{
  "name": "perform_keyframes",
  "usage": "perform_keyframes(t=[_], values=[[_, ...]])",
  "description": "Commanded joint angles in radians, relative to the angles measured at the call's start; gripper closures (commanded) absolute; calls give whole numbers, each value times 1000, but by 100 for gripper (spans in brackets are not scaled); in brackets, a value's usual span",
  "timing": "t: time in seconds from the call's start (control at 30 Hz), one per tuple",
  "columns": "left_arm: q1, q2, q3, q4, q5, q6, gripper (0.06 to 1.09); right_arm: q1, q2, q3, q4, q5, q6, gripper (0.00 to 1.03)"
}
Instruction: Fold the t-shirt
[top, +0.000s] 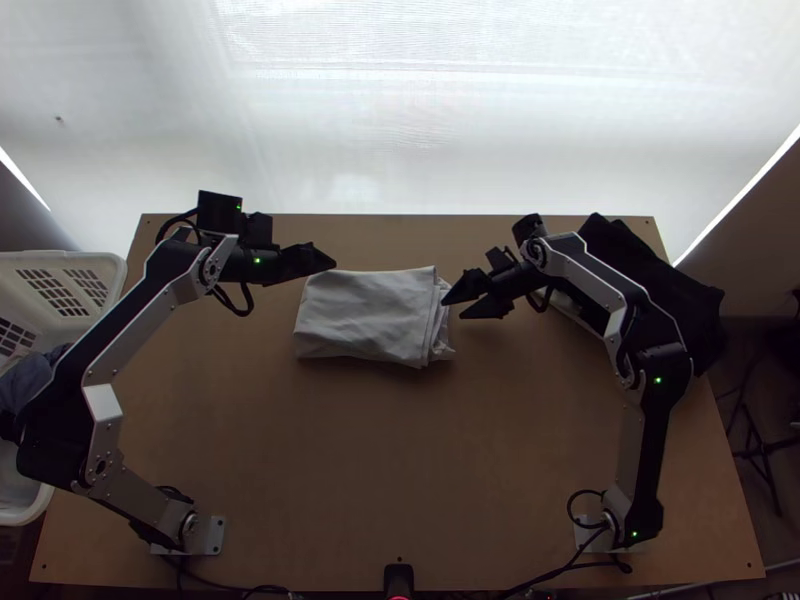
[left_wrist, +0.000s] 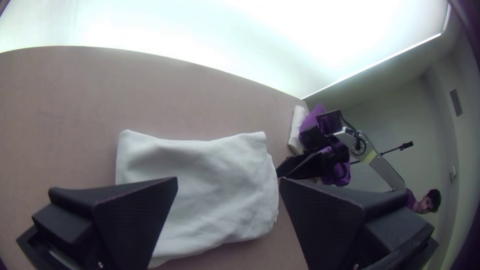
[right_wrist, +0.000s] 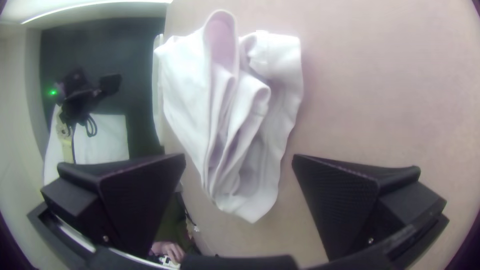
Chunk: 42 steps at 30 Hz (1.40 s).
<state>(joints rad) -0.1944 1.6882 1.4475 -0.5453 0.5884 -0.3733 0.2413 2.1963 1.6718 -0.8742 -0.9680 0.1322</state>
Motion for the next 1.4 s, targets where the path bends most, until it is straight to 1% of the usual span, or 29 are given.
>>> perform_keyframes(t=[0.0, 0.13, 0.47, 0.73, 0.9, 1.17, 1.27, 1.33, 1.37], values=[[-4, -1, 7, -1, -4, 2, 10, 19, 34, 23, 11, 32, -25, 4], [-5, 4, 14, 1, -6, 1, 10, 29, 45, 46, 11, 74, -39, 4], [0, 2, 19, -2, -7, -1, 10, 35, 63, 74, 11, 87, -45, 4], [3, -1, 21, -4, -7, -4, 10, 67, 86, 111, 7, 89, -36, 4], [10, -9, 21, -8, -7, -6, 10, 115, 121, 169, -3, 89, -26, 4], [29, -15, 19, -16, -9, -4, 10, 210, 197, 299, -17, 89, 12, 4], [32, -16, 17, -16, -7, -3, 10, 230, 210, 325, -23, 91, 10, 4], [36, -19, 14, -16, -9, -3, 10, 234, 214, 322, -42, 92, 7, 7], [38, -21, 14, -16, -9, -3, 10, 234, 214, 316, -51, 94, 4, 15]])
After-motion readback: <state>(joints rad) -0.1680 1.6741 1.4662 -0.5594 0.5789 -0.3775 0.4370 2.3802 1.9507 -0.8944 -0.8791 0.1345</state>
